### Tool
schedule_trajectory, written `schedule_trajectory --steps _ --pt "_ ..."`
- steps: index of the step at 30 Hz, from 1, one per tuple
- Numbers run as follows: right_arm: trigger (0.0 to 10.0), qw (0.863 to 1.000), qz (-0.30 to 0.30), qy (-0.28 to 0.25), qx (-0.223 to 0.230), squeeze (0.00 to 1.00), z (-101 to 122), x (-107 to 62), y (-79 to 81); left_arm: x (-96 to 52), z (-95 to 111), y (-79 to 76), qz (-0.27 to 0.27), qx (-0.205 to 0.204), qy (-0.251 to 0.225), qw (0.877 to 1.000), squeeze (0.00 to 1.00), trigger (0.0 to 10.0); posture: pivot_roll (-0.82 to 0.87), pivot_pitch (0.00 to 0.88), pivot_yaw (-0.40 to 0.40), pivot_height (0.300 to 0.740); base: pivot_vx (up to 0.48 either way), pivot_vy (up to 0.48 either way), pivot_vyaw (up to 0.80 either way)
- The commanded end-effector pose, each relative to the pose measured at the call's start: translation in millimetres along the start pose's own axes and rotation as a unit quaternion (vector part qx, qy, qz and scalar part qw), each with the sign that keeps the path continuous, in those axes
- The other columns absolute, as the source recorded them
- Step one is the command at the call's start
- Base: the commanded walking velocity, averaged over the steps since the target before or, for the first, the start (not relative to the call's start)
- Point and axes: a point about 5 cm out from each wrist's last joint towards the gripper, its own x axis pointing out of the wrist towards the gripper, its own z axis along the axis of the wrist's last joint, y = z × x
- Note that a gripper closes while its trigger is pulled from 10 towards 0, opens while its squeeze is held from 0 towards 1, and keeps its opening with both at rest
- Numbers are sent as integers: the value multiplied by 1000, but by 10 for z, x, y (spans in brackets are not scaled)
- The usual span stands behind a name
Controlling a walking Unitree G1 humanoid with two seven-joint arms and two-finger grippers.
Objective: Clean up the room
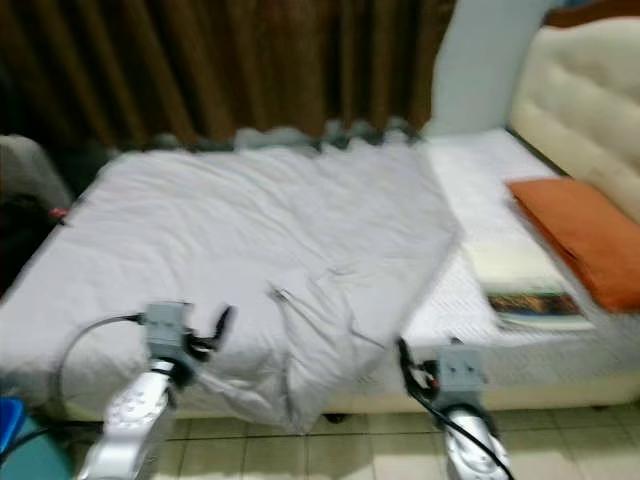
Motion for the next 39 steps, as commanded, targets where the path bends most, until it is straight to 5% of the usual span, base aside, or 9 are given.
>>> schedule_trajectory --steps 1,19,39 --pt "10000 1000 16 -3 11 0 42 57 102 7 28 116 16 15 0 1000 0 10000 -51 12 40 740 356 322 -800" --pt "10000 1000 18 4 18 0 53 111 52 83 23 20 0 17 0 1000 0 10000 -58 20 35 740 365 311 -783" --pt "10000 999 45 12 17 0 11 111 125 109 -42 31 26 -2 16 1000 0 10000 -59 48 35 740 257 -213 8"
